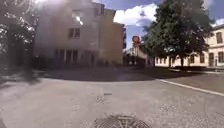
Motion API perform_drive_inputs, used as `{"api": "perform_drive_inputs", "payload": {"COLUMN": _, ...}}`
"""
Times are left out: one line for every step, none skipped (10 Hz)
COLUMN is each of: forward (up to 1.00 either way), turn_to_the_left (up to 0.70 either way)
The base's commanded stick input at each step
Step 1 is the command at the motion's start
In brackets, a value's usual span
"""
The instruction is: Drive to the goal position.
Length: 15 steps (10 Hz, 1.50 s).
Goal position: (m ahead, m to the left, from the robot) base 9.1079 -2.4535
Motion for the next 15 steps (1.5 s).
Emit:
{"api": "perform_drive_inputs", "payload": {"forward": 0.85, "turn_to_the_left": 0.0}}
{"api": "perform_drive_inputs", "payload": {"forward": 0.85, "turn_to_the_left": 0.0}}
{"api": "perform_drive_inputs", "payload": {"forward": 0.85, "turn_to_the_left": 0.0}}
{"api": "perform_drive_inputs", "payload": {"forward": 0.85, "turn_to_the_left": 0.0}}
{"api": "perform_drive_inputs", "payload": {"forward": 0.85, "turn_to_the_left": 0.0}}
{"api": "perform_drive_inputs", "payload": {"forward": 0.85, "turn_to_the_left": 0.0}}
{"api": "perform_drive_inputs", "payload": {"forward": 0.85, "turn_to_the_left": 0.0}}
{"api": "perform_drive_inputs", "payload": {"forward": 0.85, "turn_to_the_left": 0.0}}
{"api": "perform_drive_inputs", "payload": {"forward": 0.85, "turn_to_the_left": 0.0}}
{"api": "perform_drive_inputs", "payload": {"forward": 0.85, "turn_to_the_left": 0.0}}
{"api": "perform_drive_inputs", "payload": {"forward": 0.85, "turn_to_the_left": 0.0}}
{"api": "perform_drive_inputs", "payload": {"forward": 0.85, "turn_to_the_left": 0.0}}
{"api": "perform_drive_inputs", "payload": {"forward": 0.85, "turn_to_the_left": 0.0}}
{"api": "perform_drive_inputs", "payload": {"forward": 0.85, "turn_to_the_left": 0.0}}
{"api": "perform_drive_inputs", "payload": {"forward": 0.85, "turn_to_the_left": 0.0}}
